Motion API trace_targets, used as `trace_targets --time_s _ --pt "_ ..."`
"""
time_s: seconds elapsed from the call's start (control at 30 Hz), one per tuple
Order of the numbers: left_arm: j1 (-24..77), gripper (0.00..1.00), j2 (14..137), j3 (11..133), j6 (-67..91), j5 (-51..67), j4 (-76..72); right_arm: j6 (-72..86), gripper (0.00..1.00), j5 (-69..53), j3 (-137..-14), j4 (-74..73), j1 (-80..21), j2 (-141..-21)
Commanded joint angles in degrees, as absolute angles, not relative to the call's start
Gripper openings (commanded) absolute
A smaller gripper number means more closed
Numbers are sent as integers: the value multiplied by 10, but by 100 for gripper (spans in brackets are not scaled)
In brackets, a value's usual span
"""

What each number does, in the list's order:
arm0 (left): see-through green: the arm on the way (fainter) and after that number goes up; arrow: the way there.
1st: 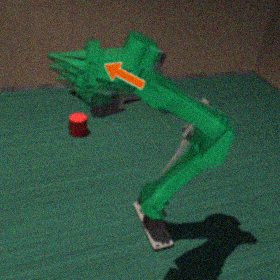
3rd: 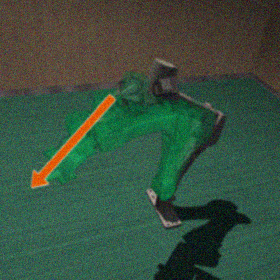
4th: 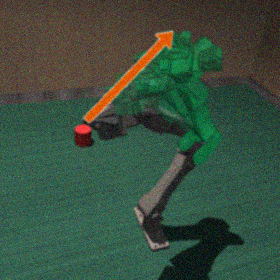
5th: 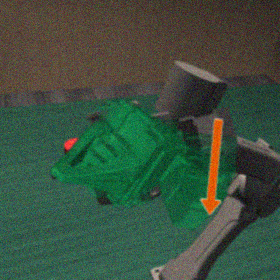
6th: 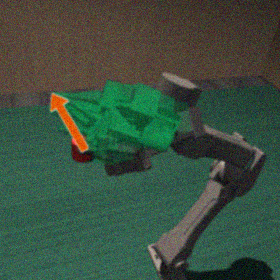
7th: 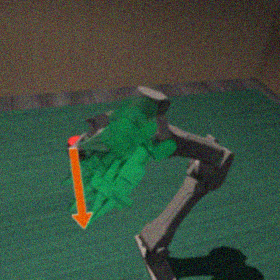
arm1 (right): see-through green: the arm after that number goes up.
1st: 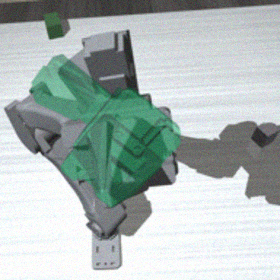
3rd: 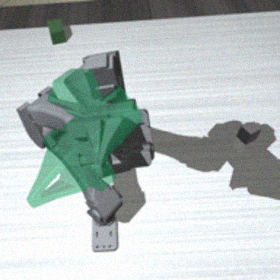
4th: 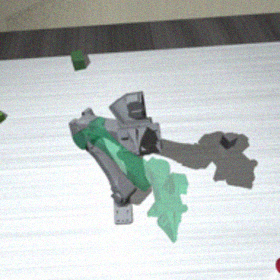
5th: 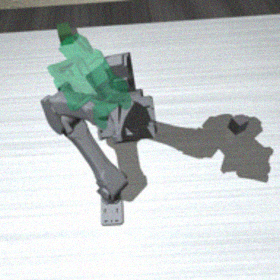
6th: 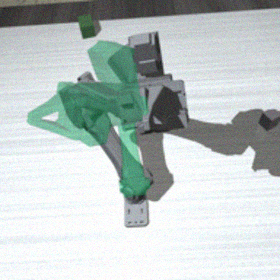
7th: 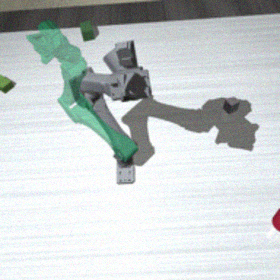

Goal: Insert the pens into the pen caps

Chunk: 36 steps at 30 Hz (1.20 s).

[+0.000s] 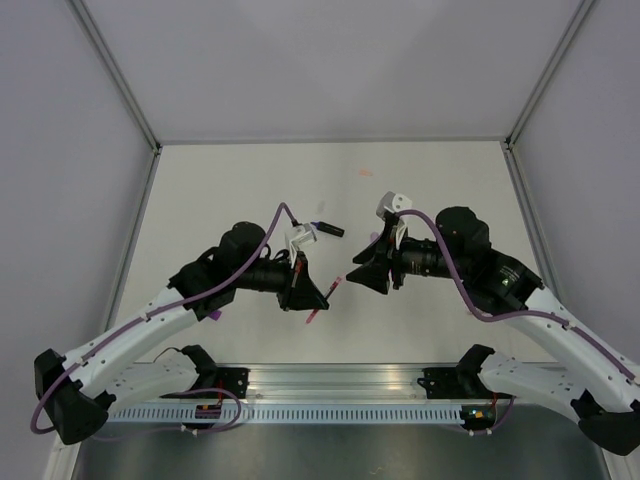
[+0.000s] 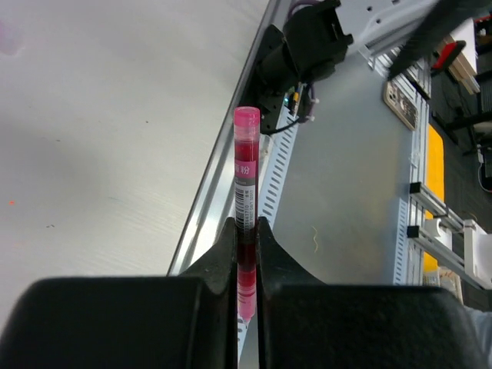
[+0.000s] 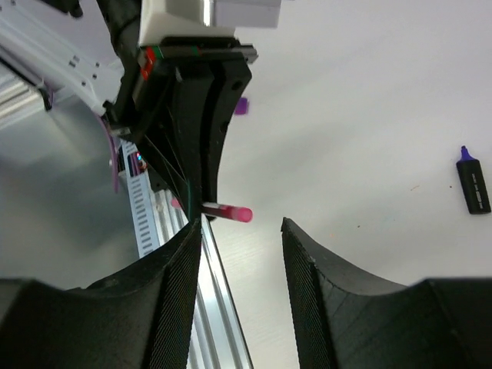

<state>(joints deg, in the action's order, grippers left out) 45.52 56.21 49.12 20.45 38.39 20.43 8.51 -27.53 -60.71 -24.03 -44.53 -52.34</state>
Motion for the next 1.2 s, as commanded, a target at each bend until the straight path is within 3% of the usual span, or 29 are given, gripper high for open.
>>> trace_targets --time_s 0.0,0.07,0.17,0.47,0.73,1.17 --pt "459 2 534 490 175 439 249 -36 52 -357 -641 -318 -448 -547" --pt "459 2 533 494 180 453 267 -82 55 -399 -646 -327 -449 -570" --pt "459 2 529 496 211 454 279 -102 58 -368 -677 -345 -460 -590" --pt "457 2 502 477 390 471 242 -198 77 -34 -596 -174 -484 -495" --pt "444 2 533 535 492 493 189 -375 77 136 -510 -93 -521 -463" --pt "379 2 612 536 510 611 113 -540 79 220 -402 53 -661 -418"
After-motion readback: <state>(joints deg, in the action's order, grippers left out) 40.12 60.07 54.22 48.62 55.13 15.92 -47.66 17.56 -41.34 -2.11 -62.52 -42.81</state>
